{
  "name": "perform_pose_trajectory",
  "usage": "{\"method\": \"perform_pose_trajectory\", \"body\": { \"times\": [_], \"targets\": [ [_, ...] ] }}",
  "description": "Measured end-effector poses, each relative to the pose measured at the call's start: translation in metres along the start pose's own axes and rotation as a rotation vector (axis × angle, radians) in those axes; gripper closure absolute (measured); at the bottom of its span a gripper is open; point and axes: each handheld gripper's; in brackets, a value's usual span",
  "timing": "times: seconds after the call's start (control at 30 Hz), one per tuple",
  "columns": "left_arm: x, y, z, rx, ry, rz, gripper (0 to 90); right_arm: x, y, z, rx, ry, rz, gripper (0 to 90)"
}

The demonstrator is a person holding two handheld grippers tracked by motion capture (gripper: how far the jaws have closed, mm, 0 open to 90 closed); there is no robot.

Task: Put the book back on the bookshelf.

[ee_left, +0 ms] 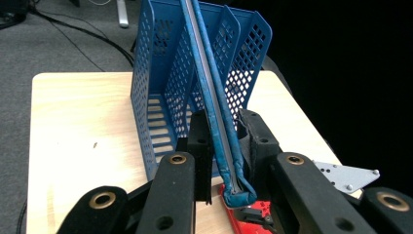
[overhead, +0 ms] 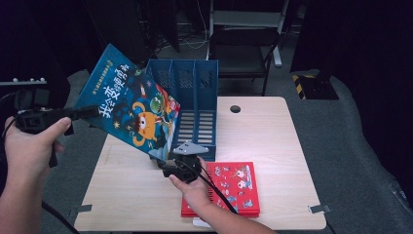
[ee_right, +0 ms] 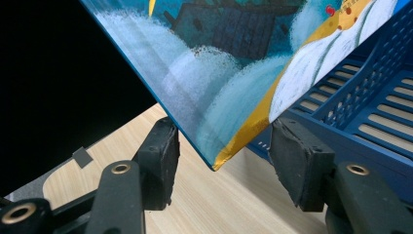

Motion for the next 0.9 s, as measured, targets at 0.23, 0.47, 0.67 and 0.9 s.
{"method": "perform_pose_trajectory", "body": {
  "times": [0.23,0.47,0.67,0.9],
  "targets": [
    [-0.006,0.004,-0.002,0.002,-0.003,-0.031,76.9,0.004,-0.001,-0.005,0.005,-0.013,-0.025,44.3],
    [-0.012,0.007,-0.005,0.010,-0.001,-0.050,77.0,0.009,-0.005,-0.009,0.009,-0.014,-0.048,44.3],
    [-0.011,0.006,-0.008,0.002,-0.001,-0.073,77.1,0.016,-0.006,-0.011,0.021,-0.027,-0.065,44.3],
    [-0.002,0.003,-0.015,-0.016,-0.011,-0.093,77.4,0.025,-0.001,-0.013,0.036,-0.037,-0.079,44.4]
  ]
}}
Point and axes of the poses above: each handheld gripper's, and its own axes: x roughly forward along the jaws, z roughly out of its underside, y roughly to its right, and after that the axes turned 4 degrees about -x, right-handed
